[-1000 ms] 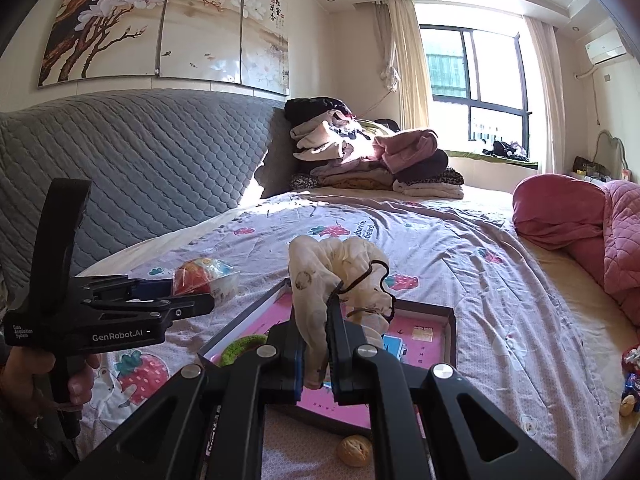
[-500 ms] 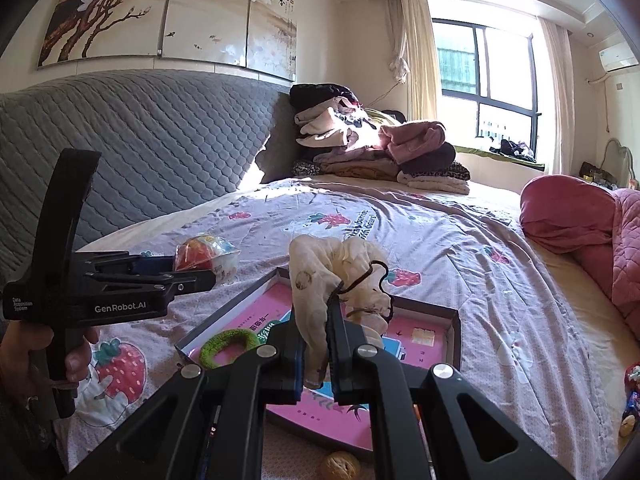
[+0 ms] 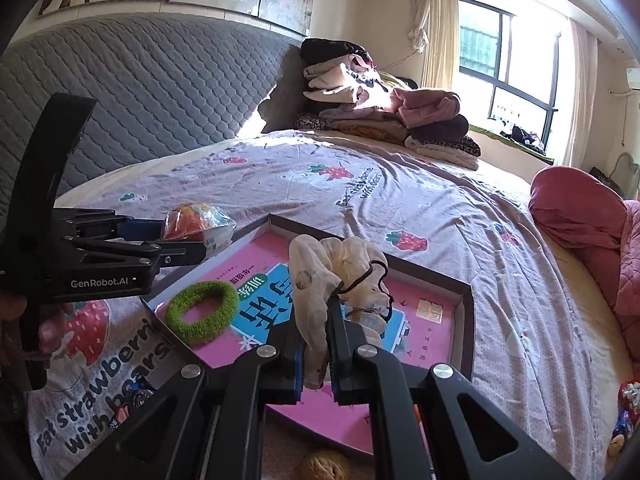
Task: Organize objects
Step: 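Carry the red ball with left tool over the tray while right tool carries the scrunchie, then lower the red ball with left tool into the tray while right tool lowers the scrunchie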
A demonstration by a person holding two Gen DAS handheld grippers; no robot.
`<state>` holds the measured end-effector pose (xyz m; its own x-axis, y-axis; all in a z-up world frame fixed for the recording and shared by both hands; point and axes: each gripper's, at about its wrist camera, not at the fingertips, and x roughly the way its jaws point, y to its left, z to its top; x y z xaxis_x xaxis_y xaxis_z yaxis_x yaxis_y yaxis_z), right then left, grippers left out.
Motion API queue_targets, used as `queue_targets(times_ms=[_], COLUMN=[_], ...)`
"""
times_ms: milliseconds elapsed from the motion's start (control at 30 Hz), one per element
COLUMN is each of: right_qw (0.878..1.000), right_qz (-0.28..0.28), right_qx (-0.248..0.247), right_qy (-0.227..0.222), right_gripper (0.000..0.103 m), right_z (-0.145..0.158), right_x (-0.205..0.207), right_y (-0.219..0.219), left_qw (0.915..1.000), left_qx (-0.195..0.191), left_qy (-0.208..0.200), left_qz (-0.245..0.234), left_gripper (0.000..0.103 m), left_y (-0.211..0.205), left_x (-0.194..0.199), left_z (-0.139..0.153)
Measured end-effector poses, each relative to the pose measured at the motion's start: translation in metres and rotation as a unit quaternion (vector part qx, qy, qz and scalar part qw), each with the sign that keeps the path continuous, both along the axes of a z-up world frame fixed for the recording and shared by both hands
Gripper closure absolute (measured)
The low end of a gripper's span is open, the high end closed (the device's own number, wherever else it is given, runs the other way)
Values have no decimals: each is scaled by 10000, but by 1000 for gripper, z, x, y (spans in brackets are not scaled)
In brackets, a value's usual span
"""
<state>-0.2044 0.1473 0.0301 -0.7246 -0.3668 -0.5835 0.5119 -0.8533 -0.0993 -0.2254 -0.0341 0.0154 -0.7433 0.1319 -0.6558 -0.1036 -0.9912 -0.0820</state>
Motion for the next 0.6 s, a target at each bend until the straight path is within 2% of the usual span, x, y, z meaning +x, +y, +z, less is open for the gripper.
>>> queue_targets(times_ms=[233, 600], right_qw=[9989, 9966], right_qz=[-118, -191], right_qx=[275, 365], right_qy=[-363, -710], right_gripper=[93, 93], right_z=[-17, -33], right_x=[-14, -21], right_y=[0, 3], left_qw=[9998, 9991], left_qx=[-115, -251], left_qy=[-174, -333], left_qz=[-53, -88], left_gripper=[53, 53], left_y=[5, 9], left_x=[-6, -10], left_z=[-17, -32])
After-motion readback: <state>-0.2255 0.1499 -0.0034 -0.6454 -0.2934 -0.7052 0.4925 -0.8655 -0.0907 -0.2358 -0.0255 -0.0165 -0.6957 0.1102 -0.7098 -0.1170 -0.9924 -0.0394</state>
